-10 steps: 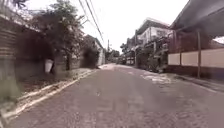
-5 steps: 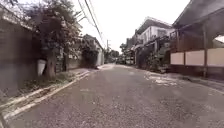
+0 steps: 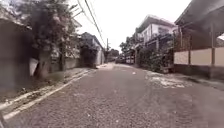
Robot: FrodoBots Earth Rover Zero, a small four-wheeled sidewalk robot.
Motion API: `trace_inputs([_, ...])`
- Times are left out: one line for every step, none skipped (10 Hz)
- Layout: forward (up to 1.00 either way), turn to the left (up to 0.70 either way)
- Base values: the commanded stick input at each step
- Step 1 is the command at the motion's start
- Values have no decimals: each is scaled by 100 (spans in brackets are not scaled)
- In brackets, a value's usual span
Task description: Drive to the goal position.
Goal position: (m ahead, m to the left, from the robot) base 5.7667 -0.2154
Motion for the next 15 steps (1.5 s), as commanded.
trace_inputs([70, 2])
trace_inputs([70, 2])
trace_inputs([70, 2])
trace_inputs([70, 2])
trace_inputs([70, 2])
trace_inputs([70, 2])
trace_inputs([70, 2])
trace_inputs([70, 2])
trace_inputs([70, 4])
trace_inputs([70, 14])
trace_inputs([70, 26])
trace_inputs([70, 24])
trace_inputs([70, 16])
trace_inputs([70, 6])
trace_inputs([70, 1])
